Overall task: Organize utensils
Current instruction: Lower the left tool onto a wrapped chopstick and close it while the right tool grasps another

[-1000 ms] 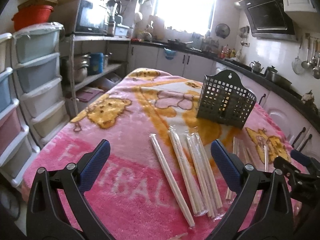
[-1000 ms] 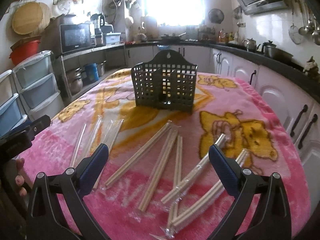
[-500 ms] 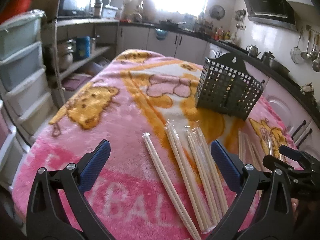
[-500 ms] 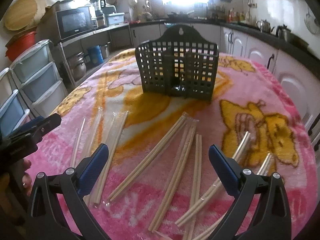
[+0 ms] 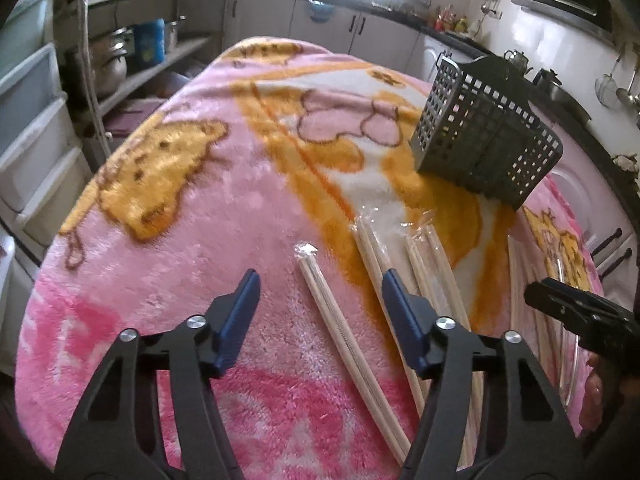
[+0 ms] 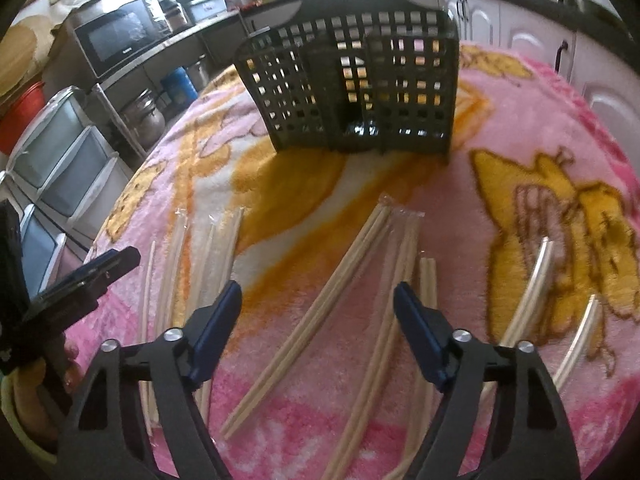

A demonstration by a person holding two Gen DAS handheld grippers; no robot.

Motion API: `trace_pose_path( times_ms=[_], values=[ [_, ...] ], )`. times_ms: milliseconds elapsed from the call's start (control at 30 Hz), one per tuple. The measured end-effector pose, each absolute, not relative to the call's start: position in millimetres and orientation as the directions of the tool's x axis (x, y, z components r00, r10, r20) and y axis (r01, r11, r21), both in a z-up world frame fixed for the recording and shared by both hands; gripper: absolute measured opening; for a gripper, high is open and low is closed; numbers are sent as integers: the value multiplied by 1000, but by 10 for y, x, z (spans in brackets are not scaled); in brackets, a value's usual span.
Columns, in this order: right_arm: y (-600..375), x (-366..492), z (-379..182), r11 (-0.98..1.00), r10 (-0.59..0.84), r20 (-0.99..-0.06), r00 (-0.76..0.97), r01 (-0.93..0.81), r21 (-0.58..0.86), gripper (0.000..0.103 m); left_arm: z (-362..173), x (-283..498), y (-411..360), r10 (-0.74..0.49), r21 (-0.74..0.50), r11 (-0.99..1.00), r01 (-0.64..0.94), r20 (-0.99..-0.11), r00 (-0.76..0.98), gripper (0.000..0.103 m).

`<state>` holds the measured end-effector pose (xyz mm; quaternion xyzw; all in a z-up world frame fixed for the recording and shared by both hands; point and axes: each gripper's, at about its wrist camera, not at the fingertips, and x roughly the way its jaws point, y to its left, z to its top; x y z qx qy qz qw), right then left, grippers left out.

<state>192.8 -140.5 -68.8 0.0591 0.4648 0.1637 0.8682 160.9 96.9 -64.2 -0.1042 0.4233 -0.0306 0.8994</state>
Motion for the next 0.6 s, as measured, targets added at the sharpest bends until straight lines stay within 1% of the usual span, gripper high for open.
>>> trace_pose_path(
  times_ms=[33, 100, 133, 200, 367, 400, 600],
  values=[
    [-1400, 1960, -704, 938, 343, -794, 503, -225, 263, 67, -659, 1620, 971, -154, -226, 974, -34, -760, 632, 47],
    [-1396, 2042, -747, 936, 350, -808, 474, -204, 285, 60, -711, 1658, 994, -183, -261, 965, -40, -769, 612, 41],
    [-1397, 2072, -766, 936, 351, -815, 461, -194, 293, 58, -731, 1676, 1000, -188, -265, 963, -41, -775, 603, 40],
    [-1390, 2148, -807, 936, 351, -831, 431, -177, 304, 53, -770, 1712, 1004, -202, -278, 960, -41, -784, 587, 33],
    [-1401, 2312, -833, 936, 353, -842, 408, -154, 317, 50, -828, 1789, 1047, -238, -317, 947, -46, -793, 561, 28],
    [-1404, 2340, -834, 936, 353, -843, 406, -150, 320, 49, -836, 1815, 1062, -239, -320, 946, -51, -796, 557, 24],
    [-1416, 2531, -847, 932, 363, -849, 385, -138, 336, 49, -860, 1930, 1178, -269, -357, 931, -72, -809, 522, 12]
  ],
)
